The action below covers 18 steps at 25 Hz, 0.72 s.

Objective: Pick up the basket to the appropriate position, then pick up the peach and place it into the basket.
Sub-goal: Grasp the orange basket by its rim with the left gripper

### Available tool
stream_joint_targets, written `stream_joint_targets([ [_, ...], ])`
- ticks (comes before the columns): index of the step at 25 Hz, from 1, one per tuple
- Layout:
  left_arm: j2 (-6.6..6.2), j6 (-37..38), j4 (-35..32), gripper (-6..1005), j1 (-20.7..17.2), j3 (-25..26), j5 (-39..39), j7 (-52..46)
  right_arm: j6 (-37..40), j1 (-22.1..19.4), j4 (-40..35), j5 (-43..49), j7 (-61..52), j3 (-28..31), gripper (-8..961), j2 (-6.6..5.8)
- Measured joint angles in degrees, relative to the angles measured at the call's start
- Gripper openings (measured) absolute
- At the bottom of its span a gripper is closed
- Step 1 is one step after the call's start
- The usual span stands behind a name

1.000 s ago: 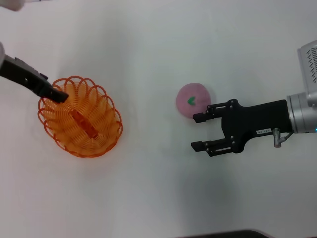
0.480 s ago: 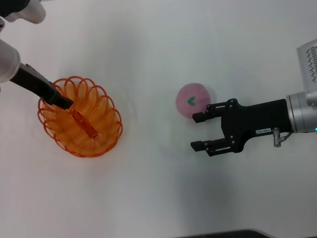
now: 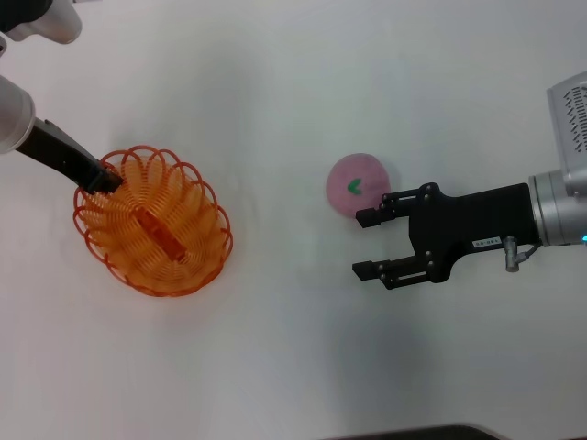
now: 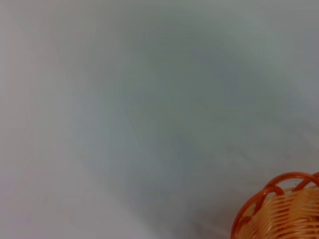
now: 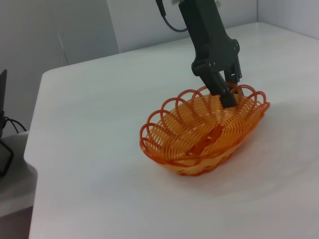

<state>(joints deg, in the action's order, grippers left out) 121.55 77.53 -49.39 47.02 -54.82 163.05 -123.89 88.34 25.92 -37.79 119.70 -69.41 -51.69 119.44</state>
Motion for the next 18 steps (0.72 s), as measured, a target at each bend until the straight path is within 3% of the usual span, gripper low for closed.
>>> stream_joint_targets([
  [6,-0.16,0.36,0.00,152,0.13,0.01,0.00,-0.37,0.20,0.10,0.00,0.00,-0.10,-0.08,746,0.00],
  [14,-0.30,1.04,0.00,131,0.40,0.20,-0.01,-1.78,0.26,0.27,0.00,0.00,-0.11,-0.08,746,0.00],
  [18,-1.13,3.62,0.03,130,1.30,0.87,-0.59,-5.36,0.30,0.28,0.00,0.00,-0.12,-0.08,746,0.00],
])
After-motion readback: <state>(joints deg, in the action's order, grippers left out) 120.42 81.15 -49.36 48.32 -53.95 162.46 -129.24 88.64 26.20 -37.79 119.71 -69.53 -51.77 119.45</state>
